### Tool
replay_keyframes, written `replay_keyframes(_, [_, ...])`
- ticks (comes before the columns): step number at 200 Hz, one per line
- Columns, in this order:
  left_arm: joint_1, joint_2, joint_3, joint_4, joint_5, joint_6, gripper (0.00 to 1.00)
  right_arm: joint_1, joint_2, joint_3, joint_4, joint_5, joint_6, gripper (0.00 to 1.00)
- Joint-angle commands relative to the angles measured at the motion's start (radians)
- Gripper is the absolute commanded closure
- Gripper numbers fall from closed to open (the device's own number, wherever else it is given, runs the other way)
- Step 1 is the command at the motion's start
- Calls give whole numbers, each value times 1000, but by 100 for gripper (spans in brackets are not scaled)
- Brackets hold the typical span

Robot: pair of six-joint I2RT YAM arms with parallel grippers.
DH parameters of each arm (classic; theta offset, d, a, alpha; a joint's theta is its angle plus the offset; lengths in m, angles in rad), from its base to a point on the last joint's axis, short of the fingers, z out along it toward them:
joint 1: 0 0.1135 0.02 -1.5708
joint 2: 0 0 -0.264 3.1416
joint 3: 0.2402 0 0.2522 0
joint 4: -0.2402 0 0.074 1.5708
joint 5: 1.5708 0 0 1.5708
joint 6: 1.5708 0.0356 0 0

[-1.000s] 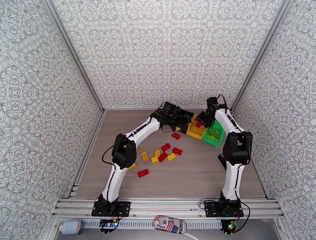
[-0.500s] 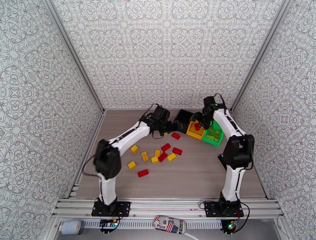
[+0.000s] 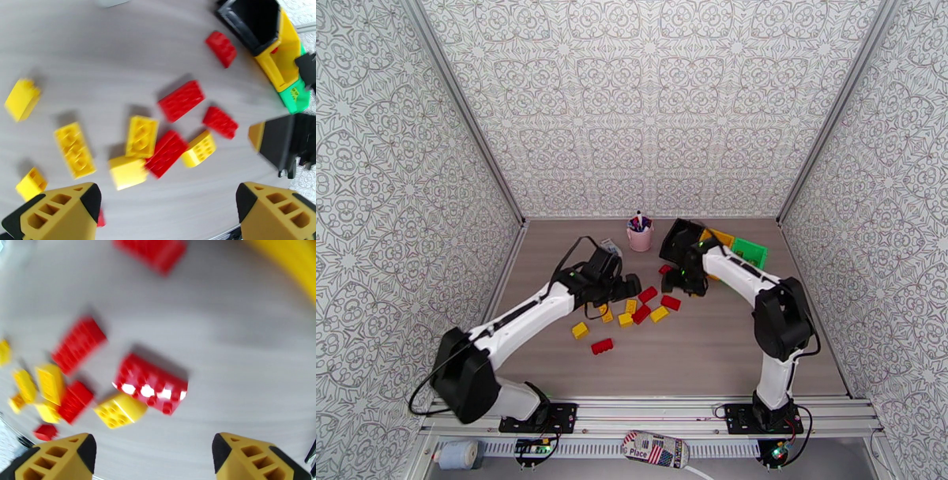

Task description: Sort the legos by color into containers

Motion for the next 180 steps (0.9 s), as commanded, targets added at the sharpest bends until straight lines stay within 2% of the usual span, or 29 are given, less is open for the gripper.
replay_keyframes(1, [13, -93, -55, -57, -53, -40, 2, 61, -62, -68, 28, 61, 13, 16])
replay_keyframes(37, [19, -176, -121, -85, -59, -66, 2, 140, -96, -175, 66, 89, 61, 14])
replay_keyframes(88, [13, -253, -191, -92, -78, -109, 1, 192, -103, -234, 71, 122, 88, 10])
replay_keyframes(136, [13, -308, -255, -83, -86, -143, 1, 206, -69, -206, 54, 151, 68, 6])
replay_keyframes(180, [45, -311, -273, -66, -63, -147, 1, 203, 29, -103, 16, 179, 20, 4])
